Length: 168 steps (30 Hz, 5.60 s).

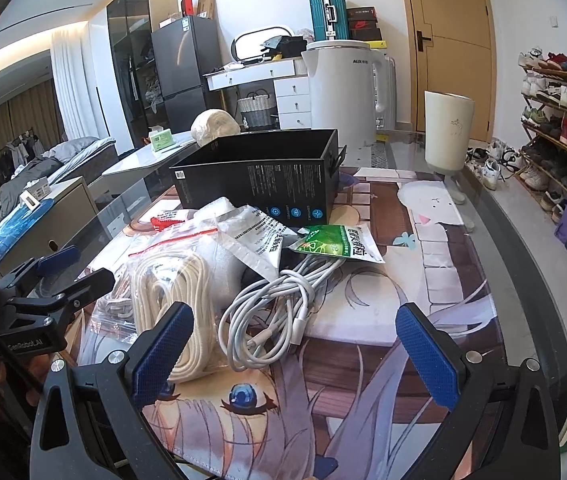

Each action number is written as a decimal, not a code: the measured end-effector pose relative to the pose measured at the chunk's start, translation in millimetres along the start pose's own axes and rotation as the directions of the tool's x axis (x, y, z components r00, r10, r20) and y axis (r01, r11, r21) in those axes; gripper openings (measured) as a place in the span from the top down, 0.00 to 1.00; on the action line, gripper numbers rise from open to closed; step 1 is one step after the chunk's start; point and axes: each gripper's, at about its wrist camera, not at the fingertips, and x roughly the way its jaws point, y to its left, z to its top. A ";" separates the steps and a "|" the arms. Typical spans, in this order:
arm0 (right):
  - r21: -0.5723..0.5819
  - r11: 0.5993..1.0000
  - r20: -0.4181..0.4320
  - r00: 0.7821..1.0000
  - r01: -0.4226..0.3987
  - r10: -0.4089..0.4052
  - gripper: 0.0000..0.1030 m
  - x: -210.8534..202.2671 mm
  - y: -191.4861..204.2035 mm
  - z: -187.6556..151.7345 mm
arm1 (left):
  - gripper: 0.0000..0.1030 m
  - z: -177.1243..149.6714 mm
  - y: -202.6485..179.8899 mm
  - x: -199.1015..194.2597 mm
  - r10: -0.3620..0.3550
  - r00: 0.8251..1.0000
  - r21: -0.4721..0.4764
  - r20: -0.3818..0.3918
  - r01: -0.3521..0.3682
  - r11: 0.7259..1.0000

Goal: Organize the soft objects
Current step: 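Move left tool toward the bagged white rope while right tool approaches the white cables, then close left gripper on the rope bag while right gripper grasps the white cable bundle, then lift the rope bag with left tool into the black box while right lowers the cables in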

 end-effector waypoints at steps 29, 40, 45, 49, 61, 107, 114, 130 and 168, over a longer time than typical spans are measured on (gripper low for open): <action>-0.032 0.998 -0.058 0.997 0.045 -0.047 0.00 24.1 2.6 5.7 | 0.00 -0.5 3.0 19.8 0.009 0.998 -0.006 -0.066 -0.010 1.000; -0.027 0.997 -0.095 0.992 0.076 -0.078 0.00 34.0 -0.2 2.1 | 0.00 -0.2 -3.3 29.9 -0.016 0.995 0.026 -0.096 0.018 0.999; -0.042 0.992 -0.107 0.986 0.122 -0.126 0.00 28.2 -5.8 -2.1 | 0.00 -0.4 -4.1 33.2 0.008 0.993 0.032 -0.116 -0.004 0.999; -0.031 0.988 -0.129 0.979 0.153 -0.156 0.00 24.0 -15.7 -7.2 | 0.00 -1.1 1.5 32.1 0.008 0.992 0.019 -0.125 -0.005 1.000; -0.035 0.988 -0.158 0.975 0.153 -0.156 0.01 31.3 -17.9 -0.4 | 0.00 5.4 6.3 33.7 0.023 0.990 0.004 -0.137 -0.023 1.000; -0.112 0.994 -0.037 0.999 0.002 -0.006 0.70 -15.7 -10.0 -8.2 | 0.60 1.7 10.8 5.9 -0.033 0.995 -0.003 -0.089 0.033 0.999; -0.118 0.993 0.085 0.996 -0.026 0.036 0.70 -37.1 -1.2 10.4 | 0.60 18.6 4.3 -9.3 -0.052 0.999 0.005 -0.014 0.052 0.999; -0.131 0.989 0.150 0.985 -0.062 0.081 0.70 -10.1 3.8 66.3 | 0.60 75.3 4.6 6.3 -0.080 0.993 0.028 0.086 0.078 0.997; -0.220 0.970 -0.090 0.992 -0.106 0.088 0.70 129.3 2.3 149.5 | 0.59 145.9 -22.5 145.5 -0.128 0.987 0.124 -0.102 0.140 0.982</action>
